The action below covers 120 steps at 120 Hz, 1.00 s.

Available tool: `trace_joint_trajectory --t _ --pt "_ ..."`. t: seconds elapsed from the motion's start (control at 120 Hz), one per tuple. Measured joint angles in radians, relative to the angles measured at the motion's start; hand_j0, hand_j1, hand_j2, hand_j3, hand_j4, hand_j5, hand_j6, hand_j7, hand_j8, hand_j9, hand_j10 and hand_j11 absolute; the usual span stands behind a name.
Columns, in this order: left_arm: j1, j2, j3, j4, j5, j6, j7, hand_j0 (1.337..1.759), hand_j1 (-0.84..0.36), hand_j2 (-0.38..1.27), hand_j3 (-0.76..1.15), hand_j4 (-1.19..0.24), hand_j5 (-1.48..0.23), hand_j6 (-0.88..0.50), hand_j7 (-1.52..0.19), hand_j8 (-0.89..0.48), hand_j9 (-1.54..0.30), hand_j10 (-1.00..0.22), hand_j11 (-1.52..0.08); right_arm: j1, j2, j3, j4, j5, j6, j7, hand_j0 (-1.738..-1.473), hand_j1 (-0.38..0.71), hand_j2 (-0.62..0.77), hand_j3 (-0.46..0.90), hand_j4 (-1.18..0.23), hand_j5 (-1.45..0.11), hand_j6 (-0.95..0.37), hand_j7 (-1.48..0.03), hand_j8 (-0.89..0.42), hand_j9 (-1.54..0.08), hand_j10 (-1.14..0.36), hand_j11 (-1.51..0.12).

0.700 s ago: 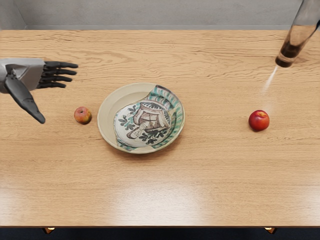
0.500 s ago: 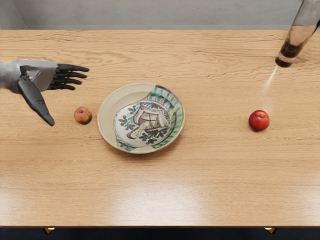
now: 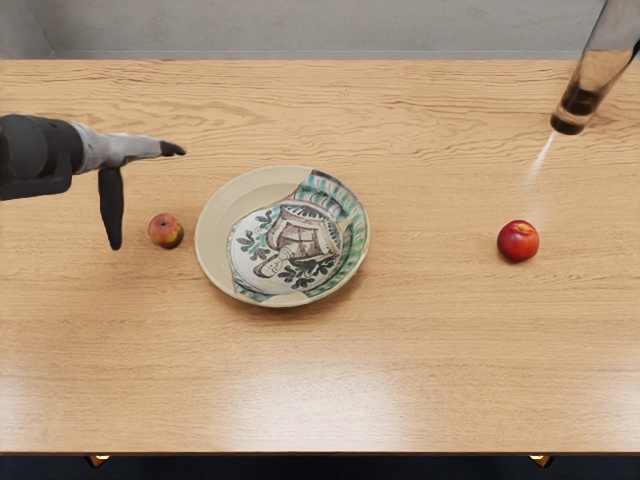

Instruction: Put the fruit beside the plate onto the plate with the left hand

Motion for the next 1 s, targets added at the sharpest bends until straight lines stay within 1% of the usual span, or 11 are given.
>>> trace_joint_trajectory --t 0.175,0.258,0.375,0.475,0.592,0.692,0.733,0.783,0.875,1.0 --pt "0.048 -0.04 0.004 -0.003 0.068 0.04 0.002 1.658 0.33 0.01 0.0 -0.02 -0.03 -0.03 -0.03 -0.02 -0.03 -0.02 -0.03 0.0 0.0 0.0 0.0 0.0 0.0 0.0 -1.658 -0.35 0.0 0.0 0.0 0.0 0.0 0.0 0.0 0.0 0.0 0.0" --pt "0.065 -0.081 0.005 -0.004 0.107 0.065 0.003 1.658 0.32 0.01 0.0 -0.03 -0.04 -0.03 -0.04 -0.03 -0.04 -0.03 -0.04 0.0 0.0 0.0 0.0 0.0 0.0 0.0 -1.658 -0.35 0.0 0.0 0.0 0.0 0.0 0.0 0.0 0.0 0.0 0.0" --pt "0.067 -0.083 0.005 -0.004 0.147 0.101 0.003 1.658 0.27 0.01 0.0 -0.07 -0.09 -0.07 -0.09 -0.07 -0.09 -0.07 -0.09 0.0 0.0 0.0 0.0 0.0 0.0 0.0 -1.658 -0.35 0.0 0.0 0.0 0.0 0.0 0.0 0.0 0.0 0.0 0.0" --pt "0.088 -0.089 0.005 -0.004 0.163 0.118 0.003 1.658 0.2 0.03 0.0 -0.13 -0.16 -0.13 -0.16 -0.13 -0.16 -0.13 -0.16 0.0 0.0 0.0 0.0 0.0 0.0 0.0 -1.658 -0.35 0.0 0.0 0.0 0.0 0.0 0.0 0.0 0.0 0.0 0.0" --pt "0.119 -0.101 0.005 -0.001 0.185 0.146 0.003 1.658 0.16 0.03 0.0 -0.17 -0.21 -0.17 -0.21 -0.17 -0.21 -0.17 -0.21 0.0 0.0 0.0 0.0 0.0 0.0 0.0 -1.658 -0.35 0.0 0.0 0.0 0.0 0.0 0.0 0.0 0.0 0.0 0.0" --pt "0.125 -0.102 0.005 0.002 0.202 0.164 0.003 1.658 0.13 0.04 0.0 -0.19 -0.24 -0.19 -0.23 -0.19 -0.23 -0.18 -0.23 0.0 0.0 0.0 0.0 0.0 0.0 0.0 -1.658 -0.35 0.0 0.0 0.0 0.0 0.0 0.0 0.0 0.0 0.0 0.0" --pt "0.146 -0.103 0.005 0.004 0.215 0.174 0.003 1.658 0.13 0.04 0.0 -0.19 -0.24 -0.19 -0.24 -0.19 -0.24 -0.19 -0.24 0.0 0.0 0.0 0.0 0.0 0.0 0.0 -1.658 -0.35 0.0 0.0 0.0 0.0 0.0 0.0 0.0 0.0 0.0 0.0" --pt "0.152 -0.104 0.005 0.009 0.228 0.182 0.003 1.658 0.12 0.04 0.0 -0.19 -0.25 -0.2 -0.25 -0.2 -0.25 -0.19 -0.25 0.0 0.0 0.0 0.0 0.0 0.0 0.0 -1.658 -0.35 0.0 0.0 0.0 0.0 0.0 0.0 0.0 0.0 0.0 0.0" --pt "0.163 -0.131 0.005 0.024 0.253 0.203 0.003 1.658 0.12 0.04 0.0 -0.2 -0.26 -0.2 -0.26 -0.2 -0.26 -0.2 -0.26 0.0 0.0 -0.001 0.0 0.0 0.0 0.0 -1.658 -0.35 0.0 0.0 0.0 0.0 0.0 0.0 0.0 0.0 0.0 0.0" --pt "0.18 -0.141 0.005 0.042 0.27 0.217 0.003 1.658 0.11 0.04 0.0 -0.21 -0.27 -0.21 -0.27 -0.21 -0.27 -0.21 -0.27 0.0 0.0 -0.001 0.0 0.0 0.0 0.0 -1.658 -0.35 0.0 0.0 0.0 0.0 0.0 0.0 0.0 0.0 0.0 0.0"
